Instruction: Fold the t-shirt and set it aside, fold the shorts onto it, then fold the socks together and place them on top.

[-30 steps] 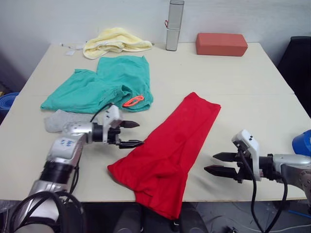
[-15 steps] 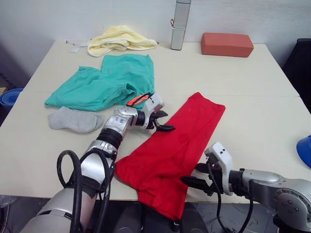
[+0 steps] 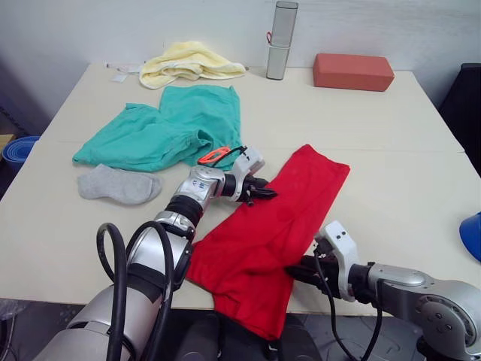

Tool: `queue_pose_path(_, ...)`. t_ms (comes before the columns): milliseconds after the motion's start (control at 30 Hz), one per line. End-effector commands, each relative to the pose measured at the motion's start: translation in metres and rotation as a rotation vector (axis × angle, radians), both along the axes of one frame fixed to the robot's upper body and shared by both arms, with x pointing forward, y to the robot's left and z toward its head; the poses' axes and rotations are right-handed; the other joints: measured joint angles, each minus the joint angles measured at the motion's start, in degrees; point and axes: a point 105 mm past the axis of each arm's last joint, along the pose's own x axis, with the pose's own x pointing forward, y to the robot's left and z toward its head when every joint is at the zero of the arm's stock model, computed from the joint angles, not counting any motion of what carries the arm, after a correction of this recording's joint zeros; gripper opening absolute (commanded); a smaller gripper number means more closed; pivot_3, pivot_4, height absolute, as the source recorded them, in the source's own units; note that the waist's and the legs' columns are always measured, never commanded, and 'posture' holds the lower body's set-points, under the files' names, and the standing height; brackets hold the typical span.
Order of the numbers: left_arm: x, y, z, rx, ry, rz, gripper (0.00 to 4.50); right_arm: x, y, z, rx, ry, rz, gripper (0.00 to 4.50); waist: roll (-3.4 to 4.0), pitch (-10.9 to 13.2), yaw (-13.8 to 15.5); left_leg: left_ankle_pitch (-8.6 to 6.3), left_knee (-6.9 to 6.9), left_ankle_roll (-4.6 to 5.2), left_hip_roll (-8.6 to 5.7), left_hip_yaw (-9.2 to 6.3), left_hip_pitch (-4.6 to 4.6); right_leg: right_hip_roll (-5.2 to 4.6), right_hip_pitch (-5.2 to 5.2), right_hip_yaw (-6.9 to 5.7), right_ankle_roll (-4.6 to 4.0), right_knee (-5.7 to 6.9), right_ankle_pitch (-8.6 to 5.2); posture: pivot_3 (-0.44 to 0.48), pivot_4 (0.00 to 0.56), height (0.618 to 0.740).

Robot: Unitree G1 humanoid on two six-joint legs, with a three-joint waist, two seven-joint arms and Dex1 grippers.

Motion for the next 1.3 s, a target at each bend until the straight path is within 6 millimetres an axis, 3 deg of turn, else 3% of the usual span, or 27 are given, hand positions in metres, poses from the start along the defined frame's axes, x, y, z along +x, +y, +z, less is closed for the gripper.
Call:
queue_pose_path(33,-0.008,0.002,-0.026,0.044,0.055,0.002,0.49,0.003,0.004,-0.005,-0.001,0.001,0.017,0.40,-0.01,-0.01,0.00,0.00,0.00,0.00,0.00,0.00,0.02,0.00,0.03,0.00,0.00,0.00,0.00,0.000,0.150,0.740)
queue_pose_path(100,-0.005,0.001,-0.022,0.023,0.039,0.021,0.05,0.005,0.004,-0.008,-0.007,-0.002,0.025,0.01,-0.03,-0.02,0.00,0.00,0.00,0.00,0.00,0.00,0.04,0.00,0.04,0.00,0.00,-0.01,0.00,0.000,0.150,0.740)
queue_pose_path(367,0.013,0.033,-0.009,-0.096,-0.031,0.176,0.05,0.028,-0.018,-0.002,-0.054,-0.081,-0.014,0.01,-0.08,-0.05,-0.38,-0.05,0.02,0.11,0.00,0.01,0.23,-0.01,0.19,0.02,0.00,-0.01,0.00,0.000,0.150,0.740)
queue_pose_path(633,0.015,0.056,0.000,-0.199,-0.105,0.277,0.05,0.047,-0.064,0.015,-0.132,-0.138,-0.060,0.01,-0.08,-0.05,-0.37,0.02,-0.01,-0.02,0.01,0.01,0.25,-0.04,0.19,0.04,0.00,-0.03,0.00,0.000,0.150,0.740)
queue_pose_path(800,0.010,0.053,0.011,-0.243,-0.145,0.294,0.05,0.062,-0.091,0.023,-0.180,-0.171,-0.088,0.01,-0.08,-0.05,-0.24,0.05,-0.02,-0.07,0.00,0.04,0.24,-0.05,0.18,0.06,0.00,-0.05,0.00,0.000,0.150,0.740)
queue_pose_path(1133,-0.017,0.028,0.015,-0.330,-0.112,0.335,0.05,0.070,-0.096,0.025,-0.133,-0.192,-0.020,0.01,-0.08,-0.04,0.18,0.10,0.03,-0.17,0.00,0.03,0.10,-0.05,0.17,0.04,0.04,-0.05,0.02,0.000,0.150,0.740)
queue_pose_path(1200,-0.022,0.031,0.017,-0.330,-0.137,0.336,0.49,0.068,-0.094,0.031,-0.090,-0.201,-0.011,0.00,-0.08,-0.04,0.16,0.10,0.03,-0.17,0.00,0.03,0.10,-0.05,0.16,0.05,0.04,-0.07,0.02,0.000,0.150,0.740)
queue_pose_path(1300,-0.030,0.045,0.021,-0.293,-0.237,0.288,1.35,0.059,-0.097,0.034,-0.134,-0.265,0.072,0.99,-0.07,-0.04,0.16,0.12,0.02,-0.21,0.01,0.02,0.10,-0.03,0.16,0.03,0.04,-0.10,0.02,0.000,0.150,0.740)
